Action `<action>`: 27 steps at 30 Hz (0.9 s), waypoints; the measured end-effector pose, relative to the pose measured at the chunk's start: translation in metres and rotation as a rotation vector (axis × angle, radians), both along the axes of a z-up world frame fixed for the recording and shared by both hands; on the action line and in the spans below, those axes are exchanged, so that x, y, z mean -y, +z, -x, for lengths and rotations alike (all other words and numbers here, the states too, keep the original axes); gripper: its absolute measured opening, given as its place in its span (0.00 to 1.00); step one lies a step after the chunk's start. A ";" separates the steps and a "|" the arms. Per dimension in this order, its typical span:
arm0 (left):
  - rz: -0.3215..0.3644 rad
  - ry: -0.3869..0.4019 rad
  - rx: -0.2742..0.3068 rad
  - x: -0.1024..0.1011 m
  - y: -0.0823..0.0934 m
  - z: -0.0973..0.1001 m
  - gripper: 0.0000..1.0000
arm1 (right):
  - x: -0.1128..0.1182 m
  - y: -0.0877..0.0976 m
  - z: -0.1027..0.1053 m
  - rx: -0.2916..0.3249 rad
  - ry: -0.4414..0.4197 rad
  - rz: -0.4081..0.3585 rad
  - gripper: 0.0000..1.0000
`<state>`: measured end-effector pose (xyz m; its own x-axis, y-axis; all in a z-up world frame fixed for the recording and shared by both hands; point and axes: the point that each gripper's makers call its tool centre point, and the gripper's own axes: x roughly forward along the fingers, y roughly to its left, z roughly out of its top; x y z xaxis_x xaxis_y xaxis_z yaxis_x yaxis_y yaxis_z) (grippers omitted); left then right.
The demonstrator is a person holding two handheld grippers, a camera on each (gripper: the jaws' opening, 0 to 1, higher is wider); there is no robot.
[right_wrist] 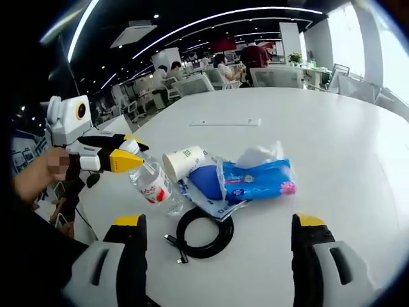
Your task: Arrange the tabletop items into an orderly group along one side of the table until the central work area is clear of visible clutter.
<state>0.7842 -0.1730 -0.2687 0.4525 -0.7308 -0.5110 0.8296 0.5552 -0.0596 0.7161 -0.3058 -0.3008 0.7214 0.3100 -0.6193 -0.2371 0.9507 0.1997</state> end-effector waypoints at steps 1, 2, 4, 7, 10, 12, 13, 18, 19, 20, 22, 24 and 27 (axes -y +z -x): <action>-0.004 0.005 0.008 0.000 0.000 0.000 0.24 | 0.000 0.000 0.000 -0.002 0.000 0.001 0.90; -0.005 0.004 0.011 -0.001 0.000 -0.001 0.24 | 0.000 -0.001 0.001 -0.004 0.000 0.002 0.89; -0.002 0.006 0.017 -0.002 0.000 -0.002 0.24 | 0.001 -0.003 0.002 -0.008 0.000 0.002 0.89; 0.002 0.005 0.040 -0.003 0.000 -0.001 0.23 | 0.001 -0.005 0.004 -0.016 0.002 0.004 0.89; 0.005 0.010 0.051 -0.001 0.002 0.001 0.23 | 0.001 -0.007 0.007 -0.020 0.003 0.006 0.88; 0.003 0.011 0.056 -0.001 0.002 0.001 0.22 | 0.002 -0.008 0.008 -0.023 0.002 0.009 0.88; 0.006 0.012 0.052 -0.003 0.002 0.000 0.22 | 0.003 -0.008 0.008 -0.025 0.001 0.009 0.88; -0.001 -0.004 0.050 -0.003 0.001 0.000 0.22 | 0.003 -0.006 0.009 -0.019 0.000 0.006 0.88; -0.004 -0.021 0.050 -0.002 0.001 0.001 0.22 | 0.003 -0.005 0.009 -0.017 0.002 0.005 0.88; -0.009 -0.035 0.049 -0.002 0.001 0.000 0.22 | 0.002 -0.004 0.008 -0.011 0.009 0.005 0.88; -0.012 -0.051 0.043 -0.002 0.001 0.000 0.21 | 0.001 -0.002 0.007 -0.004 0.016 0.010 0.88; -0.016 -0.063 0.038 -0.001 0.001 0.002 0.21 | 0.001 -0.001 0.006 0.002 0.014 0.010 0.89; -0.020 -0.087 0.032 0.001 0.002 0.005 0.21 | 0.002 0.000 0.005 0.008 0.006 0.007 0.89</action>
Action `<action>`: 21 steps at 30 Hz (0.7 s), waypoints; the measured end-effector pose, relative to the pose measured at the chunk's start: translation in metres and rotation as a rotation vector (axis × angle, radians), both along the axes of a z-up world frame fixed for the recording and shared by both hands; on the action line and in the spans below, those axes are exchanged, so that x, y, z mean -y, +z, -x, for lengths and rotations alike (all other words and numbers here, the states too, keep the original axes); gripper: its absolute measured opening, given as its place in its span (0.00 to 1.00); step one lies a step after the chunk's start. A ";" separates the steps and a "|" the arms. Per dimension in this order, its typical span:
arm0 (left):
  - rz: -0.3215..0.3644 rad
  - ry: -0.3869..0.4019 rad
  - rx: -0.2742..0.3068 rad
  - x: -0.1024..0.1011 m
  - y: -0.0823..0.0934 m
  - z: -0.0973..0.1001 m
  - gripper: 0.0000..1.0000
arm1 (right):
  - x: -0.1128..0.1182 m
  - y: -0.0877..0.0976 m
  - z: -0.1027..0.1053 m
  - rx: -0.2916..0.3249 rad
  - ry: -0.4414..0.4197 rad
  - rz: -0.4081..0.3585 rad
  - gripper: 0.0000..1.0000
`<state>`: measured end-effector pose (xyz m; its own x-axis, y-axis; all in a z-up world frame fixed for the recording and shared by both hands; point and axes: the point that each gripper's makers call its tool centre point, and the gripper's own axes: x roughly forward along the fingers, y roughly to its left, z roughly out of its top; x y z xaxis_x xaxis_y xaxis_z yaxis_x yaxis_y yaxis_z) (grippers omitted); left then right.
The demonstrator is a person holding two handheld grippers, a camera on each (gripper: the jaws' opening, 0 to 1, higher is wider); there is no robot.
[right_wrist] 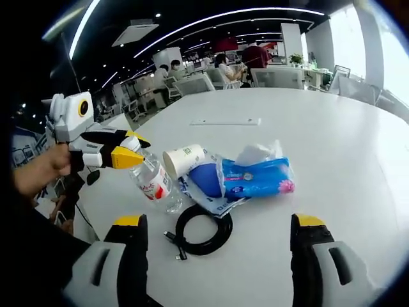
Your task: Arrange the tabletop items into an orderly group along one side of the table until the central work area is clear of visible clutter.
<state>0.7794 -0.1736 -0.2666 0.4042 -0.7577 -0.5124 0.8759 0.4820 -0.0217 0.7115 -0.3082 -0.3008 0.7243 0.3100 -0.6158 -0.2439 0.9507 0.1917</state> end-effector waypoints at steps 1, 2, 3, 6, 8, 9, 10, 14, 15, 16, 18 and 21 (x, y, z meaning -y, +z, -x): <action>0.002 -0.013 -0.004 0.001 0.000 0.001 0.21 | 0.000 0.000 0.000 0.002 0.000 0.002 0.89; 0.009 -0.022 -0.014 0.001 0.001 0.002 0.21 | 0.000 0.000 0.000 0.002 0.003 0.004 0.89; 0.010 -0.024 -0.014 0.000 0.001 0.001 0.21 | 0.000 0.001 0.000 0.003 0.005 0.006 0.89; 0.020 -0.051 -0.039 -0.002 0.002 0.002 0.21 | 0.000 0.003 -0.001 0.009 0.011 0.009 0.89; 0.018 -0.067 -0.036 -0.002 0.004 0.003 0.21 | 0.000 0.003 -0.002 0.013 0.011 0.010 0.89; 0.013 -0.080 -0.031 -0.003 0.006 0.004 0.21 | 0.001 0.003 -0.002 0.014 0.010 0.010 0.89; 0.011 -0.091 -0.030 -0.004 0.008 0.003 0.21 | 0.001 0.004 -0.003 0.017 0.009 0.009 0.89; 0.004 -0.127 -0.028 -0.007 0.018 0.002 0.21 | -0.001 0.005 -0.004 0.019 0.009 0.008 0.89; 0.002 -0.141 -0.024 -0.008 0.023 0.001 0.21 | -0.002 0.005 -0.005 0.022 0.010 0.007 0.89; -0.001 -0.147 -0.021 -0.009 0.026 0.000 0.21 | -0.002 0.005 -0.005 0.022 0.012 0.004 0.89; -0.004 -0.160 -0.016 -0.012 0.032 -0.004 0.21 | -0.003 0.006 -0.006 0.025 0.016 0.005 0.89; -0.011 -0.180 -0.006 -0.019 0.045 -0.011 0.21 | -0.005 0.007 -0.008 0.030 0.020 0.004 0.89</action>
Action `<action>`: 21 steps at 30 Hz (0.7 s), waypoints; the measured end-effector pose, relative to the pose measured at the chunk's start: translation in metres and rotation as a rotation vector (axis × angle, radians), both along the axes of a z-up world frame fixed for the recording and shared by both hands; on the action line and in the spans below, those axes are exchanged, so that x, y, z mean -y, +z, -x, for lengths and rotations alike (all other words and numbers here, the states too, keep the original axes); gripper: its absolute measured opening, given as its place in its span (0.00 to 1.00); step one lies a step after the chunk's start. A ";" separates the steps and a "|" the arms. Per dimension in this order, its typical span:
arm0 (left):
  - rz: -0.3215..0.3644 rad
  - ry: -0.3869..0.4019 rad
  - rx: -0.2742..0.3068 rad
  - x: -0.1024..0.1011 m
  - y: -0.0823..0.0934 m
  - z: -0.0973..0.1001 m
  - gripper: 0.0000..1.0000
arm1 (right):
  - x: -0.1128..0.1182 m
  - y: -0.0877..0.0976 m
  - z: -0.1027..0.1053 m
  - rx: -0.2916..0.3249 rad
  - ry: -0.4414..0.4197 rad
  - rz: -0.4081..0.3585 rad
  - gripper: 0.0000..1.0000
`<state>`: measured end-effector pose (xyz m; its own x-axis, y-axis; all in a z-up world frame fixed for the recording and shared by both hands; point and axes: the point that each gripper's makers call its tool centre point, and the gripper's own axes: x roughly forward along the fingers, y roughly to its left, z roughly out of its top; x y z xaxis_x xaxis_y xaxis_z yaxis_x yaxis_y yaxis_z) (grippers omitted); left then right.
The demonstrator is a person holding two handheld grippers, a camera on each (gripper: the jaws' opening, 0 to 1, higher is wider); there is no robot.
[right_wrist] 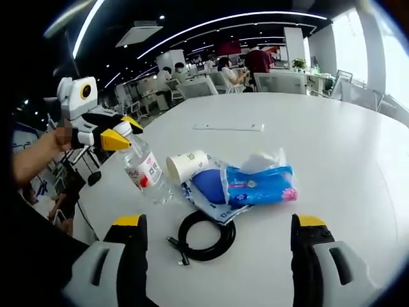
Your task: Arrange the tabletop items into an orderly group along one side of the table until the central work area is clear of visible clutter.
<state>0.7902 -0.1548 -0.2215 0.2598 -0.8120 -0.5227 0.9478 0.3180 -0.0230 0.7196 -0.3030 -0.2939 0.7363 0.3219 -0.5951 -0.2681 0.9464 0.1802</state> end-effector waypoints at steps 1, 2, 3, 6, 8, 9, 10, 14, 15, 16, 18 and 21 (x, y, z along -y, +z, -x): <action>-0.004 -0.005 0.006 -0.003 0.004 -0.003 0.21 | -0.001 0.001 -0.001 0.004 0.001 -0.002 0.90; -0.008 -0.008 0.013 -0.005 0.007 -0.005 0.21 | -0.002 0.002 -0.001 0.006 0.002 -0.003 0.90; -0.010 -0.005 0.017 -0.007 0.009 -0.008 0.21 | -0.003 0.003 -0.002 0.008 0.002 -0.004 0.90; -0.020 0.009 0.038 -0.015 0.014 -0.018 0.21 | -0.006 0.004 -0.004 0.013 0.003 -0.011 0.91; -0.022 0.035 0.048 -0.023 0.017 -0.027 0.21 | -0.007 0.004 -0.005 0.015 0.005 -0.011 0.91; -0.018 0.052 0.050 -0.027 0.018 -0.033 0.21 | -0.008 0.004 -0.005 0.016 0.006 -0.012 0.91; -0.016 0.060 0.052 -0.030 0.019 -0.037 0.21 | -0.009 0.004 -0.006 0.017 0.008 -0.013 0.91; -0.001 0.104 0.056 -0.044 0.024 -0.055 0.21 | -0.014 0.005 -0.007 0.019 0.012 -0.014 0.91; 0.002 0.107 0.058 -0.046 0.025 -0.057 0.21 | -0.014 0.006 -0.008 0.019 0.012 -0.015 0.91; 0.002 0.108 0.062 -0.048 0.026 -0.060 0.21 | -0.016 0.007 -0.008 0.020 0.012 -0.016 0.91; -0.002 0.103 0.070 -0.051 0.028 -0.064 0.21 | -0.018 0.008 -0.011 0.026 0.011 -0.019 0.91; -0.009 0.091 0.073 -0.058 0.030 -0.071 0.21 | -0.022 0.011 -0.015 0.039 0.026 -0.003 0.90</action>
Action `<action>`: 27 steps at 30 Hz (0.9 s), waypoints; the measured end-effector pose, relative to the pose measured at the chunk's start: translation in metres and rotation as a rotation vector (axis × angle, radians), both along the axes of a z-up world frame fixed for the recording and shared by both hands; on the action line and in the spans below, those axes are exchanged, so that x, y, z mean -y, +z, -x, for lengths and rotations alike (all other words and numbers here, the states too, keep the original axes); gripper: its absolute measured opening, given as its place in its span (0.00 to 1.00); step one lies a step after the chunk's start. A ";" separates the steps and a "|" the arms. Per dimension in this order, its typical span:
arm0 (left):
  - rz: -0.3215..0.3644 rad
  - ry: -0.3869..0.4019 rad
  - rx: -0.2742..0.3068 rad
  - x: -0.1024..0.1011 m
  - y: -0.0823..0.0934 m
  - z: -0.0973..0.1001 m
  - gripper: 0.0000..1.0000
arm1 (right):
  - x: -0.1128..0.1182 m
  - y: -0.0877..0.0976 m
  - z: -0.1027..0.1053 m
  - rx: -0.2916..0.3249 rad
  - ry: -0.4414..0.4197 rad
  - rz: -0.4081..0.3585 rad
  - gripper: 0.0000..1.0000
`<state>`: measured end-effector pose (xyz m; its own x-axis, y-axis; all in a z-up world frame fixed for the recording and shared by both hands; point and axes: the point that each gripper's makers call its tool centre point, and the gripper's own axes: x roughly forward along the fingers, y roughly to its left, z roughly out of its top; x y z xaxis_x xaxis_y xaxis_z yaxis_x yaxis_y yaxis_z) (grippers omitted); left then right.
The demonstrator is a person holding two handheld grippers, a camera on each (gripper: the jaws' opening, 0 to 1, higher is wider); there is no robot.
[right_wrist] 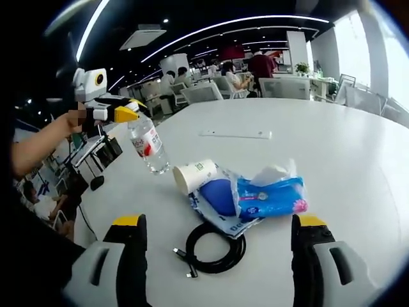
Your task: Arrange the tabletop items into an orderly group along one side of the table until the central work area is clear of visible clutter.
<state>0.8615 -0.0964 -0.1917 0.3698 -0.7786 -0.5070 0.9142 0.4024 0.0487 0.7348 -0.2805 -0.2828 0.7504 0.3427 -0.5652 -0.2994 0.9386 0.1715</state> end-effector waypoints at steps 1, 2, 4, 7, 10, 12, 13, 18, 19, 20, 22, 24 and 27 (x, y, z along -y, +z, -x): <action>-0.001 -0.002 -0.001 -0.001 0.001 -0.001 0.21 | -0.001 0.000 -0.001 0.001 0.003 0.003 0.90; -0.006 -0.007 -0.002 -0.003 0.001 -0.003 0.21 | -0.003 0.001 -0.002 0.000 0.009 0.004 0.90; -0.016 -0.011 -0.001 -0.008 -0.001 -0.007 0.21 | -0.004 0.001 -0.005 0.001 0.014 0.006 0.90; -0.027 -0.006 -0.005 -0.014 -0.004 -0.014 0.21 | -0.005 0.001 -0.009 0.001 0.018 0.007 0.90; -0.042 -0.009 -0.010 -0.021 -0.009 -0.020 0.21 | -0.006 0.001 -0.011 0.001 0.020 0.009 0.90; -0.052 -0.018 -0.012 -0.024 -0.012 -0.024 0.21 | -0.006 0.001 -0.013 0.001 0.019 0.007 0.90; -0.058 -0.028 -0.012 -0.026 -0.014 -0.027 0.21 | -0.006 0.001 -0.014 0.000 0.019 0.008 0.90; -0.077 -0.044 -0.004 -0.033 -0.019 -0.037 0.21 | -0.002 0.000 -0.018 -0.001 0.007 0.008 0.90; -0.079 -0.046 -0.006 -0.035 -0.021 -0.040 0.21 | -0.001 0.000 -0.019 0.000 0.004 0.009 0.90; -0.079 -0.052 -0.007 -0.037 -0.022 -0.042 0.21 | 0.000 -0.001 -0.021 -0.001 0.001 0.008 0.90; -0.081 -0.058 -0.010 -0.038 -0.024 -0.045 0.21 | 0.000 -0.002 -0.022 -0.003 -0.002 0.010 0.90; -0.086 -0.066 -0.012 -0.039 -0.027 -0.048 0.21 | 0.000 -0.003 -0.024 -0.008 -0.005 0.013 0.89; -0.099 -0.079 -0.015 -0.041 -0.034 -0.052 0.21 | 0.001 -0.006 -0.026 -0.015 -0.008 0.016 0.89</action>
